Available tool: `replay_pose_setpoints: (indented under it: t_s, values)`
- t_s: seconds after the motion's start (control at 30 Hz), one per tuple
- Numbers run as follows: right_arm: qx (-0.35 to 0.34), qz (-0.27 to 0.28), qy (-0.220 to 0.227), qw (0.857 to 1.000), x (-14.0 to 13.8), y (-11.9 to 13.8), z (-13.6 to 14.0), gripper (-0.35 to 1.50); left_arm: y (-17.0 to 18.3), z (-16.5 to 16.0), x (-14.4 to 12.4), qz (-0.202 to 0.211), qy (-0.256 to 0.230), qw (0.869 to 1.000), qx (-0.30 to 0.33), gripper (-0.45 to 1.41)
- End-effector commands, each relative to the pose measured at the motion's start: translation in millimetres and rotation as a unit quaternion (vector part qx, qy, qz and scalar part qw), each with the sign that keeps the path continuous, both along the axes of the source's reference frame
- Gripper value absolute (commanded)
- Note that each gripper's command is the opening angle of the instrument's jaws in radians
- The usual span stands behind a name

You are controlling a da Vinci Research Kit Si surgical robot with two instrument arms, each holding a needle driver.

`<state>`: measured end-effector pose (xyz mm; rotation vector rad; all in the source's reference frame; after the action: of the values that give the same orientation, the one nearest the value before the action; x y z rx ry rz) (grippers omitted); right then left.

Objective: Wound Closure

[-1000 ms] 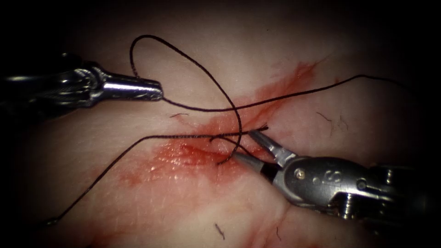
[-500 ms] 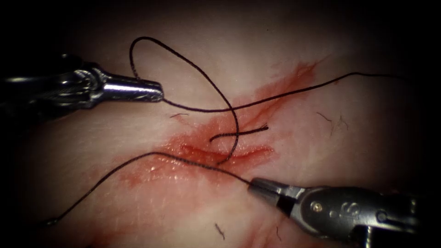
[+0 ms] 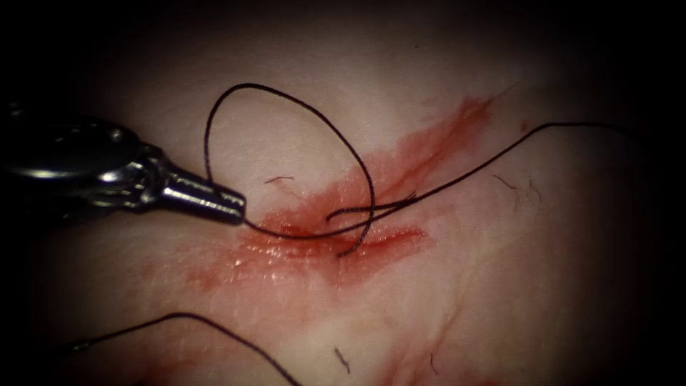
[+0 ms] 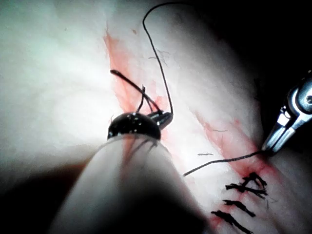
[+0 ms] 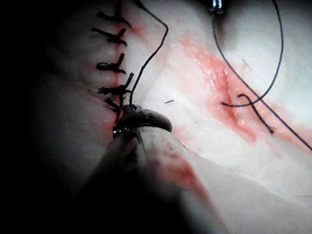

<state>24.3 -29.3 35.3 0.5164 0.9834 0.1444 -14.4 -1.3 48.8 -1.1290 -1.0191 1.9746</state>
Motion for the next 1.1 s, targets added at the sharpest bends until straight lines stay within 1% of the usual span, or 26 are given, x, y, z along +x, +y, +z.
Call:
replay_pose_setpoints:
  t_s: [0.03, 0.07, 0.13, 0.17, 0.23, 0.27, 0.3, 0.33, 0.37, 0.47, 0.5, 0.53, 0.57, 0.63, 0.7, 0.73, 0.77, 0.8, 0.83, 0.87, 0.93, 0.97, 1.0, 1.03, 1.07, 1.1]
  values:
    - [0.0, -0.009, 0.005, 1.0, 0.9, -0.1, 0.0, -0.25, -0.1, 0.3, -0.2, 0.004, -0.002, 1.0, 0.001, -0.45]
    - [0.002, -0.012, 0.019, 1.0, 1.0, 0.3, -0.1, 0.2, -0.1, 0.3, -0.1, 0.007, -0.004, 1.0, 0.002, -0.45]
    - [0.006, -0.013, 0.053, 0.998, 1.0, 1.2, -0.4, 0.76, -0.3, 0.3, 0.2, 0.017, -0.009, 1.0, 0.003, -0.45]
    - [0.006, -0.006, 0.079, 0.997, 0.9, 2.0, -0.7, 0.93, -0.5, 0.4, 0.2, 0.021, -0.012, 1.0, 0.003, -0.45]
    - [0.006, 0.017, 0.11, 0.994, 0.6, 3.3, -1.2, 1.08, -0.9, 0.5, 0.5, 0.032, -0.018, 0.999, -0.001, -0.45]
    - [0.004, 0.034, 0.121, 0.992, 0.5, 4.1, -1.5, 1.18, -1.1, 0.6, 0.6, 0.035, -0.017, 0.999, 0.001, -0.45]
    - [0.0, 0.064, 0.131, 0.989, 0.3, 5.0, -2.0, 1.35, -1.3, 0.6, 0.8, 0.042, -0.018, 0.999, 0.0, -0.45]
    - [-0.002, 0.085, 0.136, 0.987, 0.1, 5.8, -2.3, 1.38, -1.4, 0.6, 1.1, 0.051, -0.018, 0.999, 0.0, -0.45]
    - [-0.002, 0.103, 0.142, 0.984, -0.2, 6.6, -2.7, 1.36, -1.6, 0.5, 1.3, 0.06, -0.014, 0.998, 0.0, -0.45]
    - [0.007, 0.133, 0.154, 0.979, -1.1, 9.0, -3.8, 1.28, -3.0, 0.1, 2.6, 0.123, 0.001, 0.992, -0.004, -0.45]
    - [0.013, 0.143, 0.151, 0.978, -1.5, 10.6, -4.3, 0.99, -4.5, -0.3, 3.6, 0.158, 0.013, 0.987, -0.003, -0.45]
    - [0.013, 0.143, 0.151, 0.978, -1.5, 10.6, -4.3, 0.99, -4.5, -0.3, 3.6, 0.158, 0.013, 0.987, -0.003, -0.45]
    - [0.015, 0.148, 0.149, 0.978, -1.6, 11.3, -4.3, 0.89, -4.8, -0.6, 3.9, 0.166, 0.008, 0.986, 0.0, -0.45]
    - [0.002, 0.166, 0.141, 0.976, -1.7, 12.8, -4.2, 0.83, -4.9, -1.3, 4.0, 0.165, -0.013, 0.985, 0.039, -0.45]
    - [-0.021, 0.196, 0.129, 0.972, -1.6, 14.1, -3.6, 0.88, -4.9, -2.0, 3.8, 0.162, -0.047, 0.984, 0.058, -0.45]
    - [-0.026, 0.21, 0.129, 0.969, -1.7, 14.6, -3.4, 1.11, -5.0, -2.5, 3.5, 0.161, -0.063, 0.982, 0.069, -0.45]
    - [-0.034, 0.222, 0.132, 0.965, -1.8, 15.1, -3.1, 1.2, -5.1, -2.8, 3.3, 0.162, -0.069, 0.981, 0.075, -0.45]
    - [-0.038, 0.235, 0.136, 0.962, -1.9, 15.5, -2.8, 1.08, -5.2, -3.2, 3.1, 0.162, -0.069, 0.981, 0.079, -0.45]
    - [-0.04, 0.251, 0.135, 0.958, -2.1, 16.1, -2.4, 0.84, -5.2, -3.6, 2.5, 0.16, -0.072, 0.981, 0.078, -0.45]
    - [-0.042, 0.262, 0.13, 0.955, -2.0, 16.4, -2.0, 0.69, -5.1, -3.9, 1.9, 0.159, -0.077, 0.981, 0.079, -0.45]
    - [-0.052, 0.284, 0.114, 0.951, -1.5, 16.8, -0.9, 0.77, -4.7, -4.3, 0.6, 0.15, -0.09, 0.981, 0.08, -0.45]
    - [-0.046, 0.295, 0.107, 0.948, -1.3, 16.6, -0.4, 0.74, -4.4, -4.5, 0.2, 0.142, -0.094, 0.982, 0.078, -0.45]
    - [-0.026, 0.31, 0.102, 0.945, -1.3, 16.3, 0.0, 0.42, -4.2, -4.6, -0.3, 0.132, -0.092, 0.984, 0.074, -0.45]
    - [-0.005, 0.319, 0.097, 0.943, -1.3, 15.6, 0.5, -0.25, -3.9, -4.6, -0.8, 0.12, -0.089, 0.986, 0.071, -0.45]
    - [0.01, 0.313, 0.092, 0.945, -1.2, 15.1, 0.9, -0.35, -3.7, -4.6, -1.1, 0.116, -0.087, 0.987, 0.07, -0.45]
    - [0.015, 0.302, 0.079, 0.95, -0.9, 14.8, 1.2, -0.35, -3.6, -4.7, -1.3, 0.115, -0.086, 0.987, 0.07, -0.45]
